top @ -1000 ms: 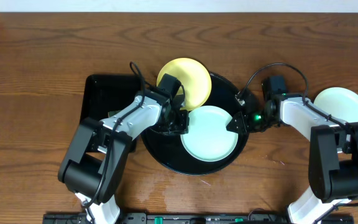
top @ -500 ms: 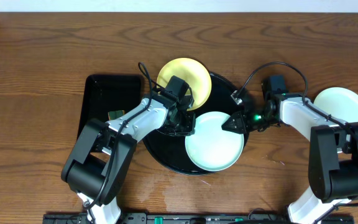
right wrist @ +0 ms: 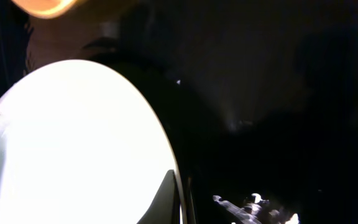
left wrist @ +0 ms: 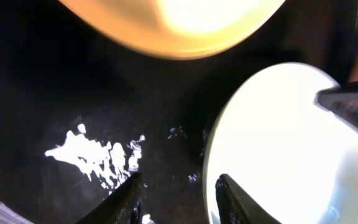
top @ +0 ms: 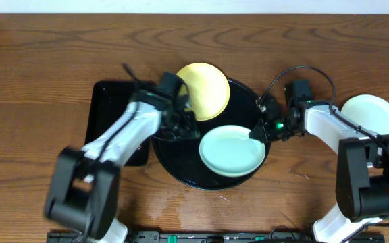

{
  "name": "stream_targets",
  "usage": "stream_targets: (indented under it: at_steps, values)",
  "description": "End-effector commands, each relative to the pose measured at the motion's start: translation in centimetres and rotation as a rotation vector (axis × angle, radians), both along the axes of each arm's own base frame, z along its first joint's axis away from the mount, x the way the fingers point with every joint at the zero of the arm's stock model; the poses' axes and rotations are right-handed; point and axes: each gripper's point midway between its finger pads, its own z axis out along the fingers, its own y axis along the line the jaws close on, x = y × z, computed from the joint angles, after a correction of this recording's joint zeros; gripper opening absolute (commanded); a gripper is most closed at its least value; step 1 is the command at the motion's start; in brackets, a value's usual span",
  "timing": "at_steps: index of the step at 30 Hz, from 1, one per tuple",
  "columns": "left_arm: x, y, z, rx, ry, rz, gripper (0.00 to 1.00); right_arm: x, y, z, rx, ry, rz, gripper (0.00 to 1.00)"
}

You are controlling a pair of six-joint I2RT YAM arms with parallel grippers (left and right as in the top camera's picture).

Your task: Clean dirty plates on tray and stack at the side

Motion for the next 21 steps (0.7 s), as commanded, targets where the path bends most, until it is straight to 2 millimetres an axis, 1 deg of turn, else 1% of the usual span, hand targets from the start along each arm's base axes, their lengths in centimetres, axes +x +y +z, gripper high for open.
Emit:
stream_targets:
  at_steps: [1, 5, 6, 8, 10, 13, 16, 18, 21]
  values:
    - [2.3, 2.5, 5.9, -0.039, -0.161, 0.074, 0.41, 3.0, 0.0, 3.9, -0.044, -0.154, -0.011, 0.01]
    - [2.7, 5.0, 8.8, -0.047, -0.241, 0.123, 0.43, 4.5, -0.4, 5.9, -0.159, -0.267, -0.014, 0.01]
    - [2.7, 5.3, 9.1, -0.048, -0.247, 0.133, 0.44, 4.7, -0.4, 6.3, -0.192, -0.291, -0.013, 0.01]
    - [2.6, 5.8, 9.4, -0.045, -0.253, 0.14, 0.44, 5.1, -0.1, 6.9, -0.242, -0.341, -0.005, 0.01]
    - [2.4, 6.1, 9.3, -0.04, -0.247, 0.139, 0.44, 5.5, 0.1, 7.6, -0.31, -0.4, -0.001, 0.01]
    - [2.2, 6.3, 9.0, -0.023, -0.237, 0.132, 0.44, 6.3, -0.2, 9.2, -0.474, -0.52, -0.017, 0.01]
    - [2.1, 6.6, 8.8, -0.001, -0.235, 0.132, 0.44, 6.5, 0.0, 11.7, -0.595, -0.638, -0.039, 0.01]
    - [2.1, 6.8, 8.7, 0.008, -0.238, 0.132, 0.44, 6.4, 0.0, 14.0, -0.689, -0.736, -0.061, 0.01]
    - [2.3, 7.1, 8.7, 0.018, -0.241, 0.142, 0.44, 5.9, 0.7, 17.1, -0.784, -0.866, -0.057, 0.01]
